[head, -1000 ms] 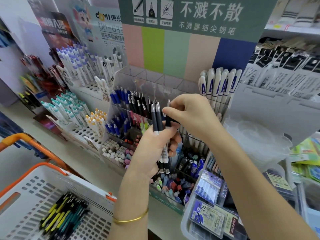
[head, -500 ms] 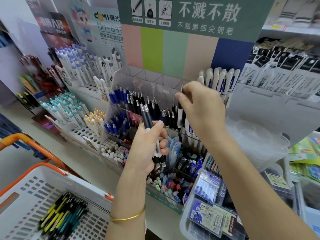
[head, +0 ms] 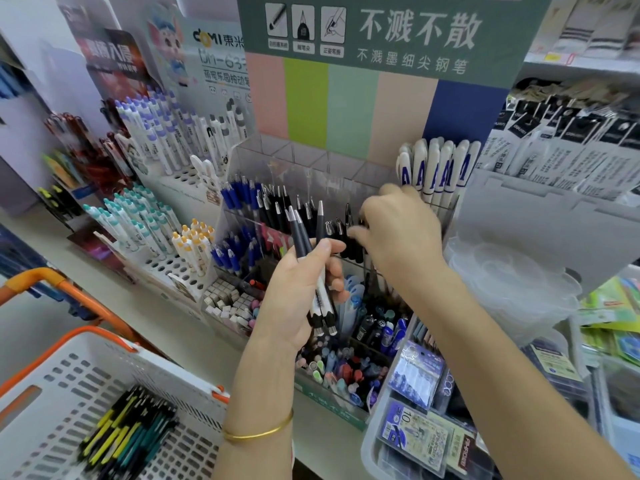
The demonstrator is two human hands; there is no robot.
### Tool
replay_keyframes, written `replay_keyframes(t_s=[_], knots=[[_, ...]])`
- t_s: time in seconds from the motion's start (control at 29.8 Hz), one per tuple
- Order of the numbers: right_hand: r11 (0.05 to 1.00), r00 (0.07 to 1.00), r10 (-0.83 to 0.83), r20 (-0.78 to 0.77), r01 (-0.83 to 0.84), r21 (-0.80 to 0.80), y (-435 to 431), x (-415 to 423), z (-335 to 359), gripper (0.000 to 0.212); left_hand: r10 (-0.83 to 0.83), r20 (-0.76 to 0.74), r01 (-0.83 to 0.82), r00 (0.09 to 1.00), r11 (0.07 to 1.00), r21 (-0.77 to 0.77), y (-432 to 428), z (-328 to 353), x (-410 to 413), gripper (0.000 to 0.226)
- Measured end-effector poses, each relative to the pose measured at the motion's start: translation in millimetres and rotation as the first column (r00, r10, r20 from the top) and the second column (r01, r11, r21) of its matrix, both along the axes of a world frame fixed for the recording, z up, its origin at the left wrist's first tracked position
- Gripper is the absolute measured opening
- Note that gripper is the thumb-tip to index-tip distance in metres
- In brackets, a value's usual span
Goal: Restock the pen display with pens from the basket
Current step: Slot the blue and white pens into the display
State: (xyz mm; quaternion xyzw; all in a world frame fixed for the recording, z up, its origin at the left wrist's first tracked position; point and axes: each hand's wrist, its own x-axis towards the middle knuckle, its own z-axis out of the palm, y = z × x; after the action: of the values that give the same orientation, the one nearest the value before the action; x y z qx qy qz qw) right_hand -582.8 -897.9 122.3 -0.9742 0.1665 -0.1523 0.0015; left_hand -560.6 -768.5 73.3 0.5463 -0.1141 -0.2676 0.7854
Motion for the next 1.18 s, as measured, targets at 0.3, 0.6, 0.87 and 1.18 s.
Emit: replay_keyframes(t_s=[0.3,0.6,0.87,1.18], knots=[[0.779,0.951,0.210,0.227,-0.303,0.549,0.4,-8.2,12.0,0.028,-0.099,0.126,0.093,0.987,0.994,0.057,-3.6,1.0,-3.5,0.022],[0.869,0.695,-0.066,0.716,-0.312,0.383,-12.9,-7.6,18.4,0.012,0.101,0.093,-0.108,0.990,0.991,0.074,1.8,-6.7,4.6,0.023],[0.969,0.950,0.039,0.311,-0.111,0.219,-7.5,-3.4,-7.0,0.020,0.115,0.024,-0.117,0.993,0.991,0.068,-1.7,-4.2,3.4,0.007],[0.997,0.998,-0.064,-0.017,0.065,0.030,-0.7,0.7,2.5,0.022,0.064,-0.066,-0.063,0.996,0.998,0.013,-4.7,-3.0,3.4,0.016]])
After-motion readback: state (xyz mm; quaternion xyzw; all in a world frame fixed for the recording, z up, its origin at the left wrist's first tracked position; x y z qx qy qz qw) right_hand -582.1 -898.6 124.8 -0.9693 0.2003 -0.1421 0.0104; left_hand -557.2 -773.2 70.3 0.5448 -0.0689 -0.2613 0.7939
